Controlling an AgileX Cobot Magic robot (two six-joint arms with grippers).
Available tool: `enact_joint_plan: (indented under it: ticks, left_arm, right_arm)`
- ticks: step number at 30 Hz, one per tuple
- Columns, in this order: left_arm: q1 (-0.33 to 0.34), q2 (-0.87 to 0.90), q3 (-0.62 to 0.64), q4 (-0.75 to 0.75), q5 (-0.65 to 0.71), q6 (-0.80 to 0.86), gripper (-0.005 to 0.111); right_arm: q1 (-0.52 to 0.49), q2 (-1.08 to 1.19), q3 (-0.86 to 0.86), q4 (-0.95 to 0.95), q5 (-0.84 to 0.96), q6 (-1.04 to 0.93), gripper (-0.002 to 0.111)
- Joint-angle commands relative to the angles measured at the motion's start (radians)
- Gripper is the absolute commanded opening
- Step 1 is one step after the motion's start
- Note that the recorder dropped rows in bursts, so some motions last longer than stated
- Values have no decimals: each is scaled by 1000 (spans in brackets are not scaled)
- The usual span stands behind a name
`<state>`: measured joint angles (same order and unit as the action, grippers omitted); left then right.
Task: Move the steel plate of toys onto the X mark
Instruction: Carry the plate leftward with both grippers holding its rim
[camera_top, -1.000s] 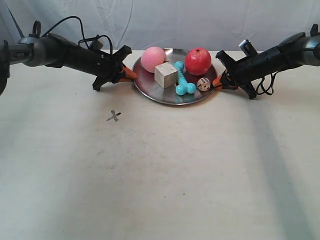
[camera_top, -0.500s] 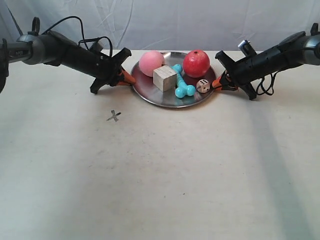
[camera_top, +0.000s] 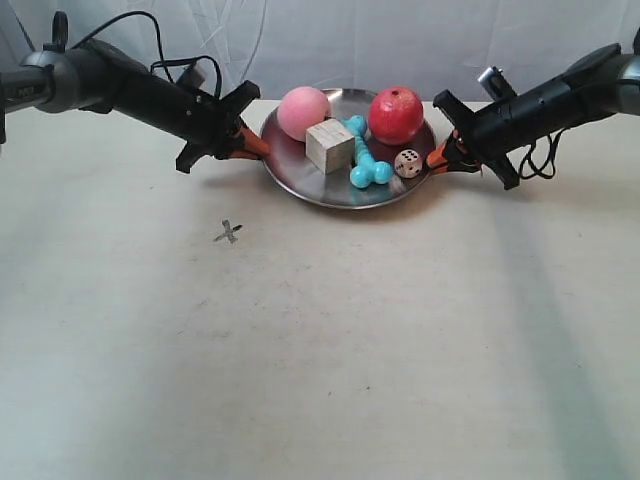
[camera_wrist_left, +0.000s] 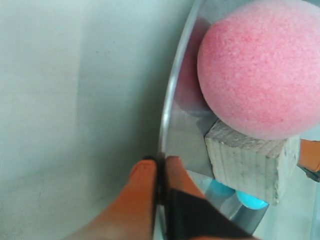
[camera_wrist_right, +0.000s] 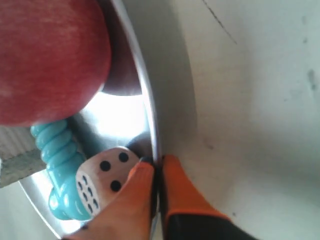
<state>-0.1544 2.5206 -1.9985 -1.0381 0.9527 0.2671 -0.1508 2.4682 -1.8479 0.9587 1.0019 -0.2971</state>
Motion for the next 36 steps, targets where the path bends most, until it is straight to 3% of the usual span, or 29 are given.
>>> enact_joint_plan:
  ticks: [1,11,20,28,36]
  left_arm:
    - [-12,-43,-11,-19,79,-8,0]
    - [-12,-91,-11,55,154,-70,0]
    - [-12,-159,-4,143,190,-113,0]
    - [-5,-209,54,196,218,-113,0]
    - [44,-270,157,238,250,-119,0]
  right_arm:
    - [12,-39,-2,45,87,0,-1]
    - [23,-79,-2,41,183,19,-1]
    - [118,-81,-2,41,201,19,-1]
    - [164,-100,-2,45,219,22,-1]
    - [210,-115,-2,43,219,22,-1]
